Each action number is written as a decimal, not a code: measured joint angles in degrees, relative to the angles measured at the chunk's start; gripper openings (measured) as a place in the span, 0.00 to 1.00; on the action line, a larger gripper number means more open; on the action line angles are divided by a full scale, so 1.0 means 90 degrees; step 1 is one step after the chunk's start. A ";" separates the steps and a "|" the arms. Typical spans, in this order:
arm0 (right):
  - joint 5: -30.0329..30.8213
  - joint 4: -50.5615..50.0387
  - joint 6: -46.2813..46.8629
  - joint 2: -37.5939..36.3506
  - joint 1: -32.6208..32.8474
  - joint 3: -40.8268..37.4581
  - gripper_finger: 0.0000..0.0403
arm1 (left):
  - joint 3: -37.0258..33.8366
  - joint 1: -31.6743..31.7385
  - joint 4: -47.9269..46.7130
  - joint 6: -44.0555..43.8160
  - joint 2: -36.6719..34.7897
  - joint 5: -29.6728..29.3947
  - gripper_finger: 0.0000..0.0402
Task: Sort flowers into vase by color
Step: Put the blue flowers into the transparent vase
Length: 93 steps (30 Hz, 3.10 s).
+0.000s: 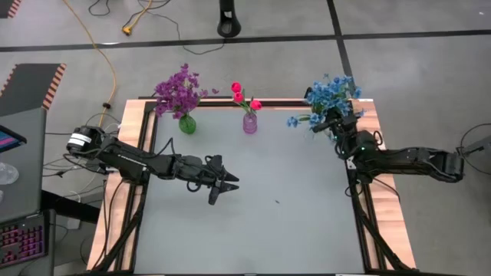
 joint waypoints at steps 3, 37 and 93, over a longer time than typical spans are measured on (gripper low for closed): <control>-0.0002 -0.0259 0.0000 0.0000 0.0000 0.0000 0.13 | 0.0000 0.0000 -0.0002 0.0002 0.0000 0.0001 0.34; 0.0703 -0.0937 0.0270 -0.0007 0.0184 0.0002 0.54 | 0.0000 0.0000 -0.0016 0.0175 0.0000 -0.0015 0.34; 0.4676 -0.4468 0.0275 -0.2068 0.3418 0.1438 0.55 | 0.0001 -0.0009 -0.0032 0.0296 0.0002 0.0278 0.34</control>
